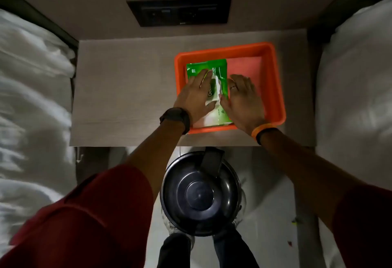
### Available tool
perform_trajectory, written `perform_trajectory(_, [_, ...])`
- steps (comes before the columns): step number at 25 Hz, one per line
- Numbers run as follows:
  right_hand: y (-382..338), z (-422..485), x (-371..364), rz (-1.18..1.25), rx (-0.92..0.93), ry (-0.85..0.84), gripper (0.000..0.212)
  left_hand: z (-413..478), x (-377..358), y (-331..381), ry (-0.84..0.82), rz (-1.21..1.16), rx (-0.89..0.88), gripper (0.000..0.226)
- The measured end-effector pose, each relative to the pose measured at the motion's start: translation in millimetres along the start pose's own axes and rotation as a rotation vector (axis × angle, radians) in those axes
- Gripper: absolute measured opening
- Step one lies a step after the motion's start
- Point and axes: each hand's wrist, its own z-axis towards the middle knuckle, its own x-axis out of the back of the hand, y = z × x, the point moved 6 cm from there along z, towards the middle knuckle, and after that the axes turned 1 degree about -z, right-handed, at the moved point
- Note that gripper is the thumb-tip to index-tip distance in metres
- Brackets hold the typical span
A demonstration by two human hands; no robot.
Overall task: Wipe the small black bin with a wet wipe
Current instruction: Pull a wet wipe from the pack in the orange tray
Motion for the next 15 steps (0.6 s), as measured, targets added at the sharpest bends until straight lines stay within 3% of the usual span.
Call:
perform_trajectory(4, [6.0, 16.8, -32.1, 0.018, 0.059, -0.022, 0.036, 24.5, -16.8, -11.8, -0.189, -0.178, 0.093, 0.093])
perform_trajectory(9, [6.9, 28.6, -37.6, 0.051, 0.057, 0.02, 0.037, 24.5, -9.5, -22.0, -0.143, -0.282, 0.072, 0.1])
perform_trajectory(15, [-10.3, 37.5, -48.2, -0.084, 0.128, -0.015, 0.043, 18.0, -3.6, -34.3, -0.113, -0.354, 0.083, 0.095])
